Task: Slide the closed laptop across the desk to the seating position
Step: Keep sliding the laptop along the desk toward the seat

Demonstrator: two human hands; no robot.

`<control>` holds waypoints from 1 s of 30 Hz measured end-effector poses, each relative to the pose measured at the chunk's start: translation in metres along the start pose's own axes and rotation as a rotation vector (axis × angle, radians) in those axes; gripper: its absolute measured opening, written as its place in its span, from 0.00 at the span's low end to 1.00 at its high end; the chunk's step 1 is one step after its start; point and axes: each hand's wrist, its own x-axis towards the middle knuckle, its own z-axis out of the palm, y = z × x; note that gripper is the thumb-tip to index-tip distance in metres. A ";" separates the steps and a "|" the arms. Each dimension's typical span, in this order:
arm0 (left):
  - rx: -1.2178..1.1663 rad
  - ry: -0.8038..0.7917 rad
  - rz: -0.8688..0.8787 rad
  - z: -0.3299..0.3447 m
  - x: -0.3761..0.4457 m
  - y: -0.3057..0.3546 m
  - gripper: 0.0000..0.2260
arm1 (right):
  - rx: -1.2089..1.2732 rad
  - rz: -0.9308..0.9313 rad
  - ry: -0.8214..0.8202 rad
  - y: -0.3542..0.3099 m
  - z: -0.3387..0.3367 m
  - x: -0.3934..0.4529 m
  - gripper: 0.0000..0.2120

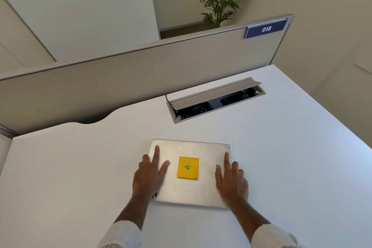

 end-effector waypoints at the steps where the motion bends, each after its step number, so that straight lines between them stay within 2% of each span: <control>1: 0.004 0.000 0.000 0.000 0.000 0.000 0.35 | -0.003 -0.002 0.001 0.000 0.000 0.000 0.32; 9: 0.062 0.010 0.011 0.002 -0.004 -0.001 0.39 | -0.034 -0.026 -0.010 0.000 -0.001 -0.002 0.33; 23: 0.110 0.062 0.034 0.000 -0.006 0.002 0.39 | -0.032 -0.002 0.001 0.000 0.000 -0.004 0.32; 30: 0.148 0.093 0.083 0.007 -0.013 0.003 0.38 | -0.076 -0.127 0.071 0.003 -0.006 -0.003 0.35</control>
